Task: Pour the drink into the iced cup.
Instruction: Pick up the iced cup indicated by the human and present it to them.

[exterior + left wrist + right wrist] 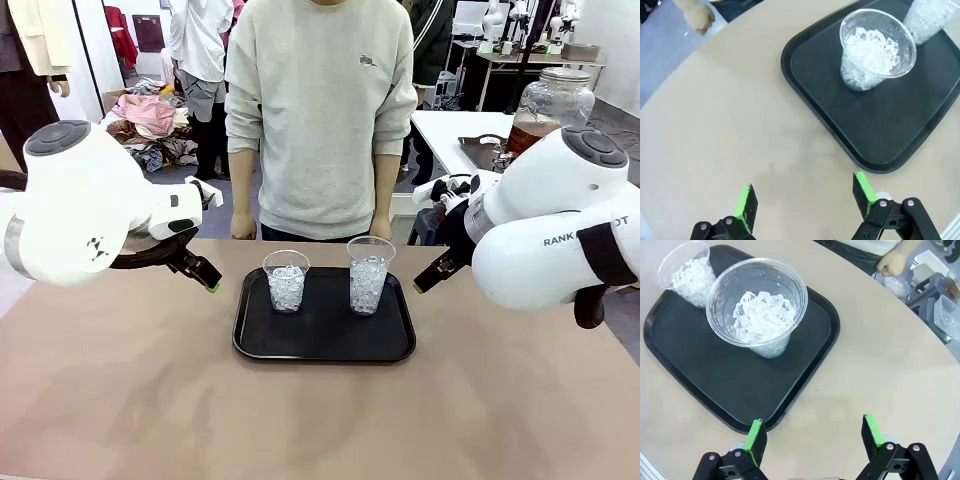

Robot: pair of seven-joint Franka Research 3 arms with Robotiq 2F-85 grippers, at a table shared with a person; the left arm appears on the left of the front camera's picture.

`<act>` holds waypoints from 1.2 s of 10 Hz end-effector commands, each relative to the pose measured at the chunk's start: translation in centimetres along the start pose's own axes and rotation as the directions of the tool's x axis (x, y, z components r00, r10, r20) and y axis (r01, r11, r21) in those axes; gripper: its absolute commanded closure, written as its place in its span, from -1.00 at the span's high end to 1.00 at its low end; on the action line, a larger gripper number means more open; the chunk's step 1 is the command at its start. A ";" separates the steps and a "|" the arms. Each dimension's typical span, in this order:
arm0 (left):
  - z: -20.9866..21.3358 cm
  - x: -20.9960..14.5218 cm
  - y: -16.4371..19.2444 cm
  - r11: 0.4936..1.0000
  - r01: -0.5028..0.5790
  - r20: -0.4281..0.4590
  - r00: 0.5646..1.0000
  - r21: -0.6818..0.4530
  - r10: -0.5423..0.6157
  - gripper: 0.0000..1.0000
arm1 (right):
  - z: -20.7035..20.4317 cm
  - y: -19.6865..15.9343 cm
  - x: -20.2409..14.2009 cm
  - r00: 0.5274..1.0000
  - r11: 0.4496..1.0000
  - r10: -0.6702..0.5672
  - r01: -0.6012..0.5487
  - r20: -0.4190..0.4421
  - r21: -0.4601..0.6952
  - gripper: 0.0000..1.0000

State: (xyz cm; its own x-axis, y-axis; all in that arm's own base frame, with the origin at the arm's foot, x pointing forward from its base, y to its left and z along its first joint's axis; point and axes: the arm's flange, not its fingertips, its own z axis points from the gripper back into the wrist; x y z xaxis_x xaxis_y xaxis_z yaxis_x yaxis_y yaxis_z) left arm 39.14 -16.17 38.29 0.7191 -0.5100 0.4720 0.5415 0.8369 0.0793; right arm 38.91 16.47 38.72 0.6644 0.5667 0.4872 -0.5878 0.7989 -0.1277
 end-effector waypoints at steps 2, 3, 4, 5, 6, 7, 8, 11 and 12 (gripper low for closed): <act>0.1 0.1 0.2 1.000 0.002 0.007 1.000 0.005 -0.002 1.00 | 0.1 -0.2 0.0 1.000 1.000 -0.001 0.001 0.002 -0.002 1.00; 0.1 0.1 0.2 1.000 0.002 0.007 1.000 0.005 -0.002 1.00 | 0.1 -0.2 0.0 1.000 1.000 -0.001 0.001 0.002 -0.002 1.00; 0.1 0.1 0.2 1.000 0.002 0.007 1.000 0.005 -0.002 1.00 | 0.1 -0.2 0.0 1.000 1.000 -0.001 0.001 0.002 -0.002 1.00; 0.1 0.1 0.2 1.000 0.002 0.007 1.000 0.005 -0.002 1.00 | 0.1 -0.2 0.0 1.000 1.000 -0.001 0.001 0.002 -0.002 1.00; 0.1 0.1 0.2 1.000 0.002 0.007 1.000 0.005 -0.002 1.00 | 0.1 -0.2 0.0 1.000 1.000 -0.001 0.001 0.002 -0.002 1.00; 0.1 0.1 0.2 1.000 0.002 0.007 1.000 0.005 -0.002 1.00 | 0.1 -0.2 0.0 1.000 1.000 -0.001 0.001 0.002 -0.002 1.00; 0.1 0.1 0.2 1.000 0.002 0.007 1.000 0.005 -0.002 1.00 | 0.1 -0.2 0.0 1.000 1.000 -0.001 0.001 0.002 -0.002 1.00; 0.1 0.1 0.2 1.000 0.002 0.007 1.000 0.005 -0.002 1.00 | 0.1 -0.2 0.0 1.000 1.000 -0.001 0.001 0.002 -0.002 1.00; 0.0 0.0 0.0 1.000 0.000 0.000 1.000 0.000 0.000 1.00 | 0.0 0.0 0.0 1.000 1.000 0.000 0.000 0.000 0.000 1.00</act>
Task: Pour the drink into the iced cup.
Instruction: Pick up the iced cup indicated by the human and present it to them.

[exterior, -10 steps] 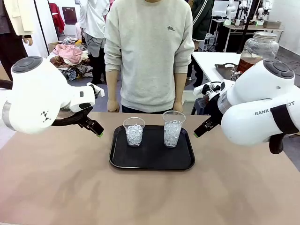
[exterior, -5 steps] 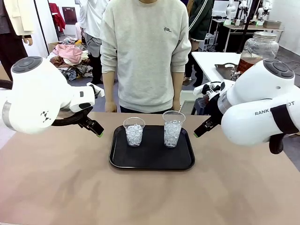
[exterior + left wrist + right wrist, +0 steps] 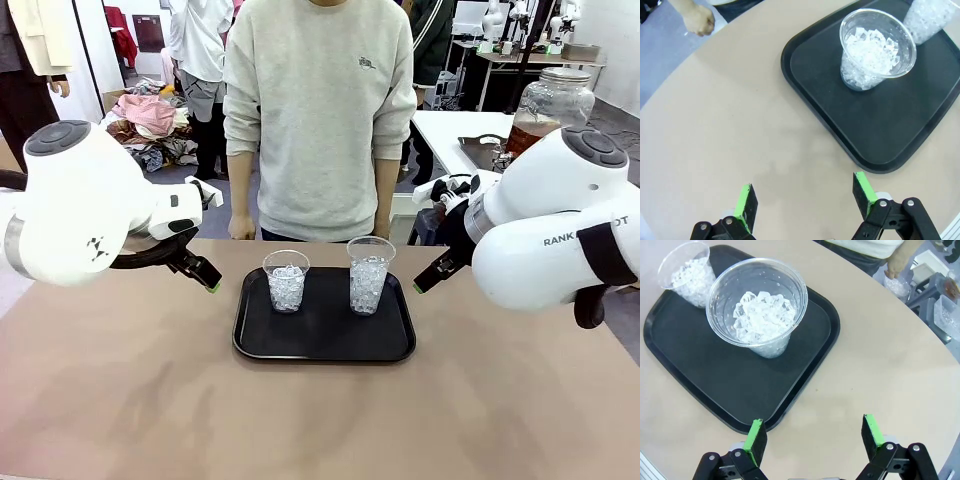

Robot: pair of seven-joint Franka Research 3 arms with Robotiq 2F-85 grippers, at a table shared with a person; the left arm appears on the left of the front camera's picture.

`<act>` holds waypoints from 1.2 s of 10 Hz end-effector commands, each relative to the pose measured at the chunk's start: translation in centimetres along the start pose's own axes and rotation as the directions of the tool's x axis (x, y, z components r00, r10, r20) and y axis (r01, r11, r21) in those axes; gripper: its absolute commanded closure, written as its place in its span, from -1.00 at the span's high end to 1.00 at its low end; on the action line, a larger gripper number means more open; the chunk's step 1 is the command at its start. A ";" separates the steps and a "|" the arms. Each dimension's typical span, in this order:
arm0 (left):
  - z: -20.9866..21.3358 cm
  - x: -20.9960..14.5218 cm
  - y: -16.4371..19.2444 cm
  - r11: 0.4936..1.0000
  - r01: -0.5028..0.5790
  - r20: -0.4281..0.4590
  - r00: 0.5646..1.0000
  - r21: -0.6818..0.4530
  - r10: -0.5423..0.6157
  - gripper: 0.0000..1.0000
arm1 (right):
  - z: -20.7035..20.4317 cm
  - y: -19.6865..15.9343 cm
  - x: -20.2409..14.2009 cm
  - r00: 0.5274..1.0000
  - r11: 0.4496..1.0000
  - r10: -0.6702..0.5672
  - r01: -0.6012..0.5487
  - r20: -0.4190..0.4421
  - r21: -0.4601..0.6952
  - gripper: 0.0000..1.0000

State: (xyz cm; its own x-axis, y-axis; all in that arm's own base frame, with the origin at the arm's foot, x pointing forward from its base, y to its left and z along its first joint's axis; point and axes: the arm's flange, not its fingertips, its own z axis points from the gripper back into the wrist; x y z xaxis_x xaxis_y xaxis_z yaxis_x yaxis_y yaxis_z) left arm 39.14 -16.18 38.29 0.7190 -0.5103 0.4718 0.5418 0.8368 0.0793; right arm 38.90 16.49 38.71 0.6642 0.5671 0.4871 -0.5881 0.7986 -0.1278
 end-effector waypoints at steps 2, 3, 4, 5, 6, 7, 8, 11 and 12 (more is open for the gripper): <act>2.3 0.8 0.4 1.000 -0.005 0.034 0.999 -0.016 0.006 1.00 | 2.0 -0.7 1.3 0.998 0.997 -0.032 0.028 0.045 0.073 1.00; 4.5 1.1 0.9 0.998 -0.026 0.070 0.997 -0.054 0.029 1.00 | 4.2 -1.6 2.3 0.994 0.985 -0.079 0.066 0.078 0.161 1.00; 6.1 1.4 1.4 0.997 -0.050 0.079 0.995 -0.065 0.055 1.00 | 5.9 -2.4 2.8 0.989 0.972 -0.117 0.094 0.093 0.216 1.00; 7.6 1.6 1.7 0.992 -0.077 0.093 0.992 -0.099 0.087 1.00 | 7.7 -3.1 3.1 0.985 0.959 -0.139 0.108 0.104 0.262 1.00; 8.9 1.8 2.3 0.979 -0.110 0.110 0.985 -0.172 0.130 1.00 | 9.3 -4.0 3.3 0.978 0.943 -0.173 0.130 0.119 0.306 1.00; 10.0 1.9 3.2 0.960 -0.163 0.120 0.974 -0.226 0.193 1.00 | 10.7 -4.8 3.5 0.970 0.926 -0.215 0.164 0.118 0.339 1.00; 11.1 1.9 4.4 0.925 -0.214 0.116 0.958 -0.314 0.261 1.00 | 11.9 -5.4 3.5 0.961 0.908 -0.252 0.192 0.118 0.373 1.00; 11.6 1.1 6.9 0.827 -0.312 0.062 0.922 -0.468 0.383 1.00 | 12.8 -7.7 2.6 0.917 0.797 -0.394 0.308 0.059 0.520 1.00; 11.3 0.8 7.4 0.804 -0.335 0.044 0.912 -0.492 0.407 1.00 | 12.5 -8.2 2.1 0.905 0.767 -0.424 0.334 0.042 0.548 1.00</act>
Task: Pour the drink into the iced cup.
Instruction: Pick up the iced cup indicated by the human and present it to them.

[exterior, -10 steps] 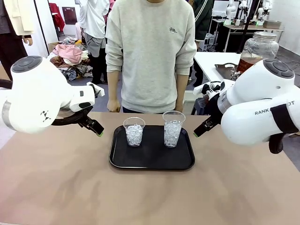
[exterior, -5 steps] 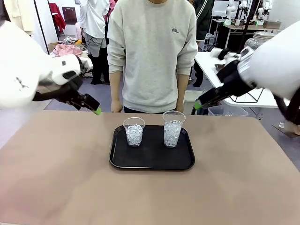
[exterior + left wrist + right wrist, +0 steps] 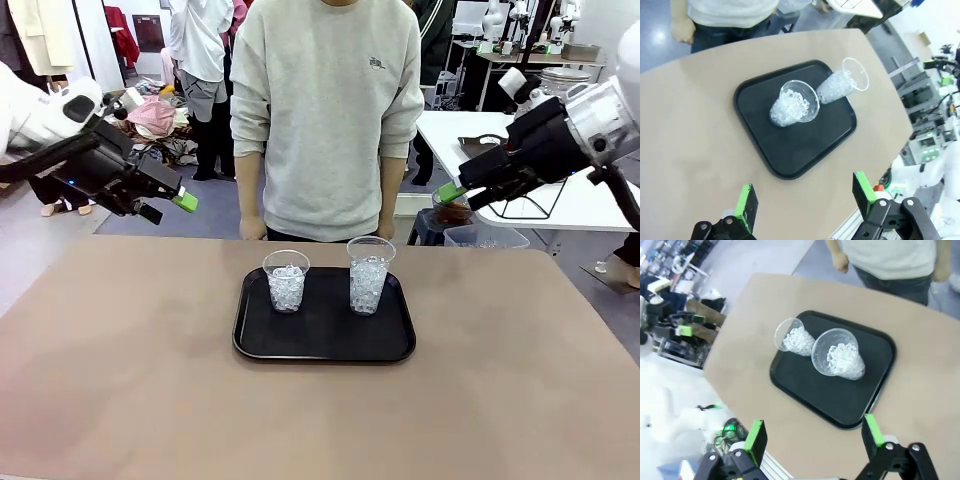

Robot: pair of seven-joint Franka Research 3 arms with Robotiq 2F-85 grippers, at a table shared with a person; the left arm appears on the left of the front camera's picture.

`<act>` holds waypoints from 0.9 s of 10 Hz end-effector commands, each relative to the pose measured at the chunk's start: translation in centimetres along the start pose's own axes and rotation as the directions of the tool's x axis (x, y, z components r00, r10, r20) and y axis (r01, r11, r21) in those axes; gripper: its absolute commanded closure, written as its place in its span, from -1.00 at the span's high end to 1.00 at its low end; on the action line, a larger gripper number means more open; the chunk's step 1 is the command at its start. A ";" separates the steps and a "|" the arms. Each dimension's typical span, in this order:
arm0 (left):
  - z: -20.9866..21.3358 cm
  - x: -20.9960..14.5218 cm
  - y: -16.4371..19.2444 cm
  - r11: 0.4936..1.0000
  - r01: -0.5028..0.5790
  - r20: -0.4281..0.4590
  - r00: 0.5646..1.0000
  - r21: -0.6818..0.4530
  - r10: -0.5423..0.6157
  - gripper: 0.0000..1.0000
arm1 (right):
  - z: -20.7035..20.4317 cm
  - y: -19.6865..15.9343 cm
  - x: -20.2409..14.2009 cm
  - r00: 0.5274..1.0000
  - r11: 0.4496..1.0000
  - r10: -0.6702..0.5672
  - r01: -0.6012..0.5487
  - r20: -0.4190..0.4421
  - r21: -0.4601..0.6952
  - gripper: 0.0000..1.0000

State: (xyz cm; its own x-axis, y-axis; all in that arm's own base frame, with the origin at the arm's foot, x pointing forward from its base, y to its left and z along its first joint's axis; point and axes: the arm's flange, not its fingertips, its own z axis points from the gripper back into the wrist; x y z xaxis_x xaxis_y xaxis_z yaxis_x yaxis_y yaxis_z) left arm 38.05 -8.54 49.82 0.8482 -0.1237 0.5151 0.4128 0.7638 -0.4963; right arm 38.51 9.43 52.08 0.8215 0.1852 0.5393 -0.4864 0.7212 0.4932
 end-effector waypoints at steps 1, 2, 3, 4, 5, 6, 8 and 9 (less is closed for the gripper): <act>-0.6 0.3 1.3 0.999 -0.021 -0.014 1.000 -0.043 0.020 1.00 | -0.1 -1.7 0.1 0.999 0.997 -0.035 0.035 0.002 0.069 1.00; -0.8 0.2 1.2 1.000 0.027 -0.017 0.999 -0.014 -0.027 1.00 | -0.2 -1.8 0.1 1.000 0.996 -0.027 0.027 -0.003 0.080 1.00; -0.6 0.0 0.3 0.988 0.143 -0.010 0.990 0.058 -0.143 1.00 | 0.1 -0.8 -0.3 0.999 0.999 -0.037 0.037 0.000 0.030 1.00; -0.4 -0.3 1.1 1.000 -0.022 -0.014 1.000 -0.021 0.022 1.00 | 0.1 -0.8 -0.3 0.999 0.999 -0.037 0.037 0.000 0.030 1.00; -0.4 -0.3 1.1 1.000 -0.022 -0.014 1.000 -0.021 0.022 1.00 | 0.1 -0.8 -0.3 0.999 0.999 -0.037 0.037 0.000 0.030 1.00; -0.4 -0.3 1.1 1.000 -0.022 -0.014 1.000 -0.021 0.022 1.00 | 0.1 -0.8 -0.3 0.999 0.999 -0.037 0.037 0.000 0.030 1.00; -0.4 0.4 1.2 0.999 -0.044 0.007 0.999 -0.020 0.044 1.00 | -0.5 -0.7 0.3 0.990 0.990 -0.134 0.136 -0.030 0.048 1.00; 0.2 1.2 1.9 0.985 -0.141 0.022 0.989 -0.104 0.144 1.00 | 0.0 -1.2 1.3 0.959 0.952 -0.273 0.280 -0.074 0.119 1.00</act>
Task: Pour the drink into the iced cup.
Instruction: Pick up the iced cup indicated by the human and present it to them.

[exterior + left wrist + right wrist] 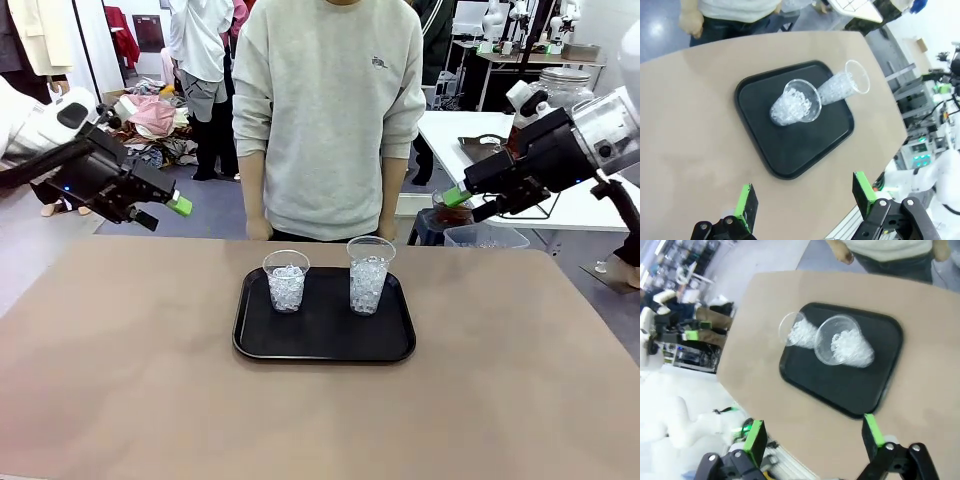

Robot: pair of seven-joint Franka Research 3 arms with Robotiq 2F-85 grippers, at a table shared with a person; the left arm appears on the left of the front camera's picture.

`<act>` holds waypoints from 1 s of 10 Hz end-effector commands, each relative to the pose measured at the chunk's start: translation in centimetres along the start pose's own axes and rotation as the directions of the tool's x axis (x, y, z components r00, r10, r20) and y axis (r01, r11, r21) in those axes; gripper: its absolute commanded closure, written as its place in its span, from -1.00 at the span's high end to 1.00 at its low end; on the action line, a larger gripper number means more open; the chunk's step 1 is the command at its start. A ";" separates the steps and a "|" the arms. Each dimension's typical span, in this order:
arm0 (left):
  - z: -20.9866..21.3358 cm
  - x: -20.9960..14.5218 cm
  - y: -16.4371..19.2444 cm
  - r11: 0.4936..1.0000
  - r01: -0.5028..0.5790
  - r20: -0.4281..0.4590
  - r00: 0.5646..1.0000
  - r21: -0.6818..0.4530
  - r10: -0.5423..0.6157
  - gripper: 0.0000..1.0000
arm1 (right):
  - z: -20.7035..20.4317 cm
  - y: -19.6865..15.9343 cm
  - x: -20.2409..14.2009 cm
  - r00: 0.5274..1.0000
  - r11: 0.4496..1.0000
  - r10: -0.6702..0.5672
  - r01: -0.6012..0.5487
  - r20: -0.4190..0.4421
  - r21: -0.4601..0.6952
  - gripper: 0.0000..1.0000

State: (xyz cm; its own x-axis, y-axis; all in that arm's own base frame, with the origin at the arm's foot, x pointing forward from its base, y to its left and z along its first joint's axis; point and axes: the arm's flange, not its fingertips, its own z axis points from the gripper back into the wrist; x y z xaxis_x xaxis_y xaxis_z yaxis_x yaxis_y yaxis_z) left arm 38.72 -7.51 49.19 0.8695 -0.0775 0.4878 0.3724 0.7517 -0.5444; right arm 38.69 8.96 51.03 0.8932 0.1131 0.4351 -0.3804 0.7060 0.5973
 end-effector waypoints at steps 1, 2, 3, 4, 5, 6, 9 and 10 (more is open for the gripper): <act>0.8 1.6 1.2 0.982 -0.149 0.034 0.988 -0.119 0.154 1.00 | 1.1 -0.7 2.5 0.975 0.968 -0.221 0.222 -0.023 0.118 1.00; 1.1 2.0 2.3 0.961 -0.224 0.021 0.973 -0.166 0.230 1.00 | 1.8 -1.7 3.0 0.958 0.942 -0.284 0.286 -0.041 0.173 1.00; 1.2 2.2 3.6 0.936 -0.271 0.003 0.960 -0.224 0.279 1.00 | 2.2 -2.7 3.1 0.943 0.918 -0.327 0.332 -0.058 0.217 1.00; 1.1 2.2 5.0 0.913 -0.306 -0.034 0.951 -0.272 0.308 1.00 | 2.5 -3.9 3.2 0.929 0.894 -0.363 0.368 -0.067 0.257 1.00; 0.8 2.1 6.0 0.884 -0.326 -0.080 0.945 -0.336 0.318 1.00 | 2.5 -5.2 3.0 0.921 0.876 -0.382 0.387 -0.076 0.288 1.00; 0.5 2.1 7.2 0.853 -0.359 -0.114 0.933 -0.378 0.342 1.00 | 2.4 -6.6 2.8 0.910 0.859 -0.406 0.409 -0.077 0.308 1.00; -1.0 2.2 9.6 0.772 -0.456 -0.170 0.888 -0.442 0.427 1.00 | 1.3 -10.4 2.4 0.861 0.775 -0.496 0.497 -0.111 0.391 1.00; -1.6 2.4 10.2 0.744 -0.492 -0.203 0.869 -0.453 0.452 1.00 | 0.7 -11.4 2.3 0.845 0.752 -0.521 0.523 -0.125 0.401 1.00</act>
State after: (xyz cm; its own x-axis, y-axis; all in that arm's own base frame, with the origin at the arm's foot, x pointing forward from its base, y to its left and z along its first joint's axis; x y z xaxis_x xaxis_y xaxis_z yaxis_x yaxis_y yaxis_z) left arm 43.97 -0.81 43.41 0.9878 0.1409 0.0661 0.0161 0.3295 -0.9440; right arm 44.10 0.43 45.86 0.9823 -0.1861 -0.0192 0.0844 0.3491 0.9333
